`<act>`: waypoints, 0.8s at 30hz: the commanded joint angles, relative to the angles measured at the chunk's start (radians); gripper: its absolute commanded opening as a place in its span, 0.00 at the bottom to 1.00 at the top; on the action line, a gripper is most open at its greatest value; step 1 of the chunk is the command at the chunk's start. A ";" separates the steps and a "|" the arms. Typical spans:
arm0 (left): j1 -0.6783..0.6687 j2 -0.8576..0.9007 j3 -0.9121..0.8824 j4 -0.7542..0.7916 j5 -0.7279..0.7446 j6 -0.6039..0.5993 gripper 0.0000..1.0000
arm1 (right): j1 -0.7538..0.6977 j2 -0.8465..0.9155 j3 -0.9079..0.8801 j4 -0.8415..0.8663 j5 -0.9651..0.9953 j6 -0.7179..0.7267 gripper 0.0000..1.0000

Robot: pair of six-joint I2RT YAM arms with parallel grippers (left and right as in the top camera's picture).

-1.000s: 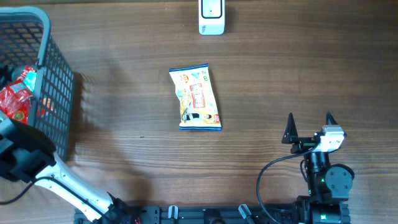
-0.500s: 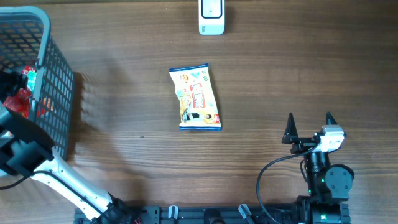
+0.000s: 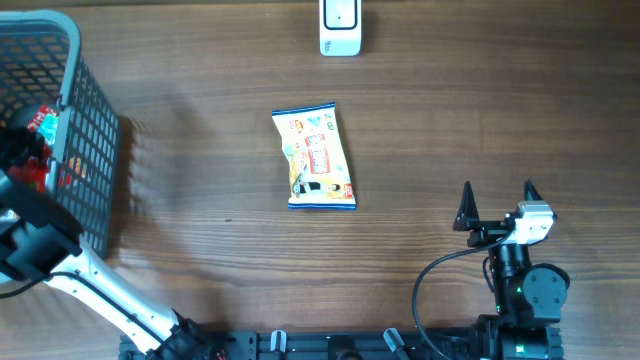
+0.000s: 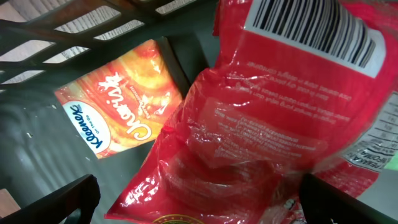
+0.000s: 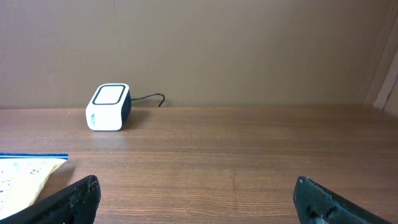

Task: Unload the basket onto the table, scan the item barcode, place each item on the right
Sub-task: 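Reach the left gripper into the basket and grasp the red bag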

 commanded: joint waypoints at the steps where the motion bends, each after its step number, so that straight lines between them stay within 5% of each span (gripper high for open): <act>1: 0.006 0.034 -0.010 0.012 0.037 0.024 1.00 | -0.004 -0.007 -0.003 0.003 -0.008 -0.011 1.00; 9: 0.006 0.035 -0.082 0.061 0.121 0.066 1.00 | -0.004 -0.007 -0.003 0.003 -0.008 -0.011 1.00; 10: 0.006 0.035 -0.086 0.062 0.122 0.066 0.93 | -0.004 -0.007 -0.003 0.003 -0.008 -0.010 1.00; 11: 0.006 0.035 -0.087 0.060 0.121 0.066 0.85 | -0.004 -0.007 -0.003 0.003 -0.008 -0.010 1.00; 14: 0.006 0.031 -0.086 0.058 0.121 0.082 0.25 | -0.004 -0.007 -0.003 0.003 -0.008 -0.011 1.00; 16: 0.006 0.026 -0.085 0.051 0.121 0.084 0.04 | -0.004 -0.007 -0.003 0.003 -0.008 -0.010 1.00; 24: 0.006 -0.069 -0.060 0.008 0.126 0.079 0.04 | -0.004 -0.007 -0.003 0.003 -0.008 -0.010 1.00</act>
